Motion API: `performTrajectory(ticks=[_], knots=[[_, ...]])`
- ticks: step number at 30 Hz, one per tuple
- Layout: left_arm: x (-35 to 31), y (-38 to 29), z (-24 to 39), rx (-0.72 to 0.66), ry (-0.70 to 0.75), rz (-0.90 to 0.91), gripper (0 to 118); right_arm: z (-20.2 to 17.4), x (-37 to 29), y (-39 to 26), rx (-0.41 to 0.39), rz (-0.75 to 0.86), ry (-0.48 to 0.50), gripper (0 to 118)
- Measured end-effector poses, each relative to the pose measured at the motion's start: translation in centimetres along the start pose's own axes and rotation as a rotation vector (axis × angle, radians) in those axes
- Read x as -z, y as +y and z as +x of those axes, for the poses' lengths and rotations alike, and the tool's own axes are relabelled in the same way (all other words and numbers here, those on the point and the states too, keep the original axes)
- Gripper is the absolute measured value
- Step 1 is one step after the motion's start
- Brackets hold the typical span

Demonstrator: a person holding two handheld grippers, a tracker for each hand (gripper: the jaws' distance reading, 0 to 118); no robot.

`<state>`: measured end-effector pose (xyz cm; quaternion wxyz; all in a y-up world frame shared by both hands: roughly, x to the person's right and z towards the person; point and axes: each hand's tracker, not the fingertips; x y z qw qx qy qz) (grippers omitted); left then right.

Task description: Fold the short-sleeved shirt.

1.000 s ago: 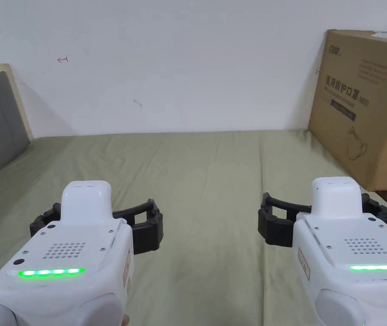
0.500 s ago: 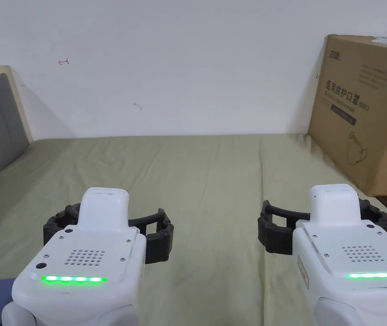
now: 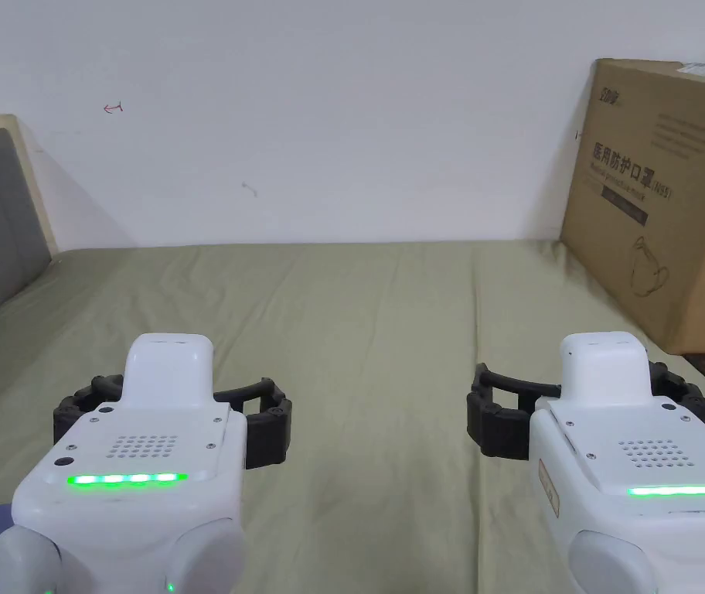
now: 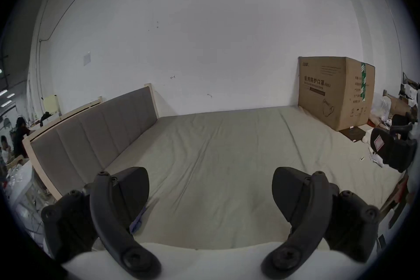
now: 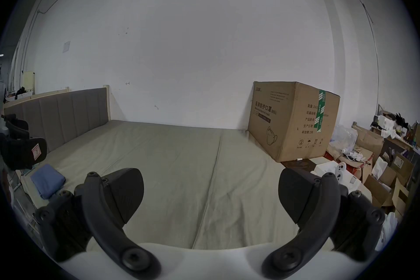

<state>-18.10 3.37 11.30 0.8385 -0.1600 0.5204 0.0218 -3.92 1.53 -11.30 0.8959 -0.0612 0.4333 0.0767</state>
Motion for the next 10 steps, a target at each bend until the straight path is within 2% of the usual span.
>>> performTrajectory(ticks=[5, 10], knots=[[0.17, -0.18, -0.45, -0.050, -0.034, -0.015, 111, -0.11, 0.13, -0.18, 0.004, -0.010, 0.007, 116], [0.21, -0.18, -0.38, -0.037, -0.055, 0.001, 111, -0.18, 0.12, -0.22, -0.002, -0.011, 0.006, 116]])
